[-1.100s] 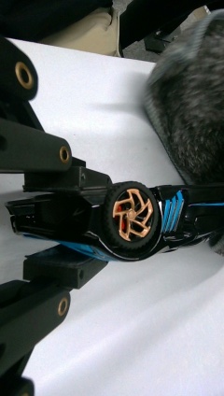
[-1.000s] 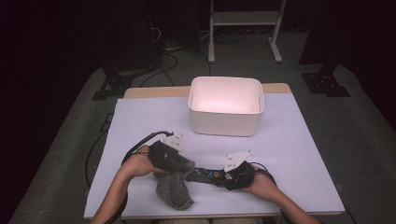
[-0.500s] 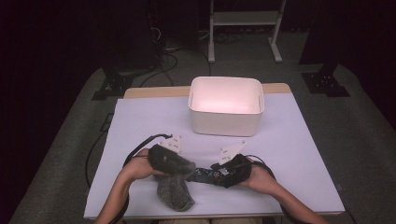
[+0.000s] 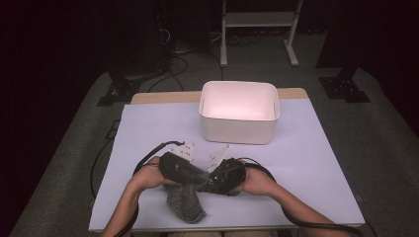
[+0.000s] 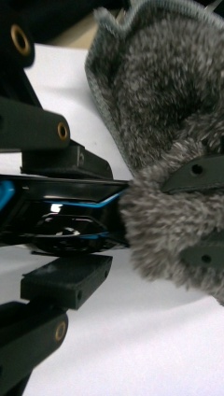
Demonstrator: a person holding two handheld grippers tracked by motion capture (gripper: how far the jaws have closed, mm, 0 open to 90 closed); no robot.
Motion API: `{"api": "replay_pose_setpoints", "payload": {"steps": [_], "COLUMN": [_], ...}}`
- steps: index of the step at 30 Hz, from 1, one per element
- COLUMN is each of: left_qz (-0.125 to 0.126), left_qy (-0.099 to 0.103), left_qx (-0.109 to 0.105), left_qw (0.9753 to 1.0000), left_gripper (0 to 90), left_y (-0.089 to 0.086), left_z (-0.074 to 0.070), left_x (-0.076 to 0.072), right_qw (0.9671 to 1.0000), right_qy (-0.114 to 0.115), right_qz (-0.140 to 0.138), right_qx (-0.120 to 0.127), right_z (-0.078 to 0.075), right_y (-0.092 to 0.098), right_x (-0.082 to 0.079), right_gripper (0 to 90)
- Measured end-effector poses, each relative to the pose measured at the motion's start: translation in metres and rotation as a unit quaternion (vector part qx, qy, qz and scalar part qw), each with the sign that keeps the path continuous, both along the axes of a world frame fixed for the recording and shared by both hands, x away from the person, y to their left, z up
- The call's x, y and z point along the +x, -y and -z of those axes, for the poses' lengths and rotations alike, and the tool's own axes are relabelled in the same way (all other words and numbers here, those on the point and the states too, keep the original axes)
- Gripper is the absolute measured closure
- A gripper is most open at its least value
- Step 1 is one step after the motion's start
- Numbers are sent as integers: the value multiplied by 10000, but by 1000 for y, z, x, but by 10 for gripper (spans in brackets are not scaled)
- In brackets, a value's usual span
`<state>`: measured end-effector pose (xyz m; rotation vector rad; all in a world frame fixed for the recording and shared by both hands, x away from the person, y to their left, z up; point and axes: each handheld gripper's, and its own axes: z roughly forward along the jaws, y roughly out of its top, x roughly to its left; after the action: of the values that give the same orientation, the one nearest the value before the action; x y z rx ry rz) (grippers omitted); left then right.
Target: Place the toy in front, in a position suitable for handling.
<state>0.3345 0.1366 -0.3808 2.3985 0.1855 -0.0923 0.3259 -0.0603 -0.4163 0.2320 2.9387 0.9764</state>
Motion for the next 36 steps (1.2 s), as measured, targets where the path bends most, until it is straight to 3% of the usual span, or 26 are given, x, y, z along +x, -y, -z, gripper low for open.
{"api": "replay_pose_setpoints", "payload": {"steps": [7,14,19,22,30,33,36], "left_qz": [-82,-439,-412,-366,-275,-215,-203], "left_qy": [-37,-189,-293,-385,-375,-379,-403], "left_qx": [-60,-82,-113,-282,-207,-222,-262], "left_qw": [9999,9988,9987,9982,9987,9988,9986], "left_gripper": [736,736,736,736,746,746,746], "left_y": [-10,-37,-31,-22,-14,-12,-14], "left_z": [-2,11,25,28,26,27,26], "left_x": [-1,1,2,4,6,3,2], "right_qw": [9997,9995,9997,9997,9988,9977,9970], "right_qy": [187,211,167,139,-9,170,202], "right_qz": [-88,-156,-96,-112,-263,-283,-393], "right_qx": [-92,-148,-130,-159,-417,-593,-642], "right_z": [-1,-1,-1,-1,-2,-2,-3], "right_y": [-3,6,19,20,6,-5,-7], "right_x": [-1,-4,-8,-7,-4,-6,-6], "right_gripper": [556,557,557,555,471,548,554]}}
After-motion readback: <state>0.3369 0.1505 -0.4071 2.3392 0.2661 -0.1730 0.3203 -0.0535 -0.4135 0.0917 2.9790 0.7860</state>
